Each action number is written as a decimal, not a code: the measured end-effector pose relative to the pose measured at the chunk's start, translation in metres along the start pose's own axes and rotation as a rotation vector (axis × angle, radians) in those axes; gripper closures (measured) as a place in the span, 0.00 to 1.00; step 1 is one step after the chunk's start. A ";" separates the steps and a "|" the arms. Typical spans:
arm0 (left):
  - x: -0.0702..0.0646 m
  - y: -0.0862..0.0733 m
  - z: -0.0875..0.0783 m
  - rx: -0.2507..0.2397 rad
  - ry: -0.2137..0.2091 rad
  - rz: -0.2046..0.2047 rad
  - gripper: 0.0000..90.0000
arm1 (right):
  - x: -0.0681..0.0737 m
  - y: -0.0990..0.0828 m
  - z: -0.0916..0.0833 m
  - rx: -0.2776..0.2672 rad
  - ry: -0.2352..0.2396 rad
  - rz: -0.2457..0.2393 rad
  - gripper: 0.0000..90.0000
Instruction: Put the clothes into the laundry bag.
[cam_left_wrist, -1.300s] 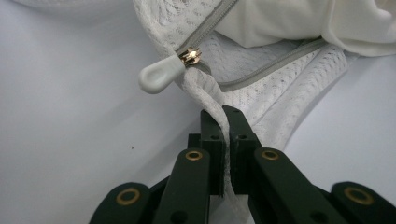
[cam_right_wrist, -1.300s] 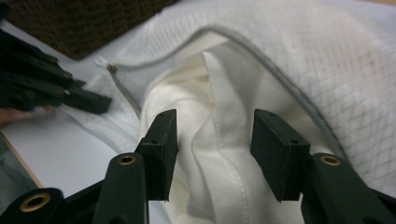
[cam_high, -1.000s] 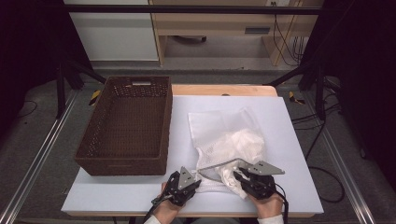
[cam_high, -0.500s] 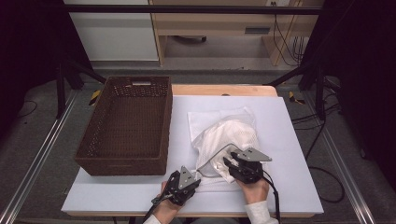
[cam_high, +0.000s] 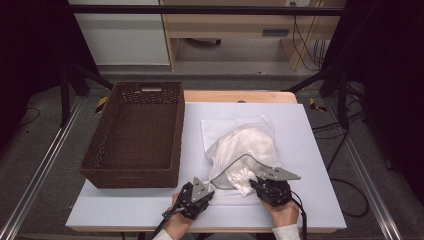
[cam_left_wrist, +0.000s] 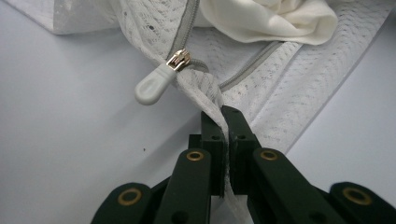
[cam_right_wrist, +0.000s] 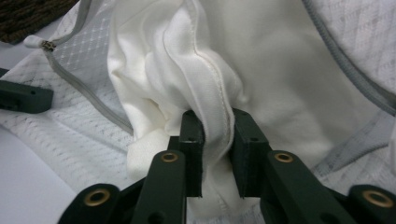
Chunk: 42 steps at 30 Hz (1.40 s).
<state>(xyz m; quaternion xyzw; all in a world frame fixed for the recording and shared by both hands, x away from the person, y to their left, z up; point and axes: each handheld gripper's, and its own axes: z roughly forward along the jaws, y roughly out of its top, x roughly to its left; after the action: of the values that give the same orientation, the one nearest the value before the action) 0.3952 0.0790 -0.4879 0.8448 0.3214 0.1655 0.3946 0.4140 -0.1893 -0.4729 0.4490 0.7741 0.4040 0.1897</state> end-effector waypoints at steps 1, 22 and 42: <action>0.000 0.000 0.000 0.000 0.001 0.001 0.97 | 0.002 0.002 0.001 -0.005 -0.003 -0.012 0.87; -0.001 -0.001 -0.001 0.001 0.001 0.016 0.97 | -0.014 0.021 -0.010 -0.144 -0.095 -0.019 0.58; 0.000 -0.001 -0.001 0.000 -0.005 0.006 0.97 | -0.066 -0.012 -0.025 -0.002 -0.081 0.072 1.00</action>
<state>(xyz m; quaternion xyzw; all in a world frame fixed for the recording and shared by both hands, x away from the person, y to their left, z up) 0.3950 0.0800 -0.4881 0.8461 0.3178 0.1647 0.3948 0.4257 -0.2596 -0.4723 0.4923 0.7486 0.3929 0.2068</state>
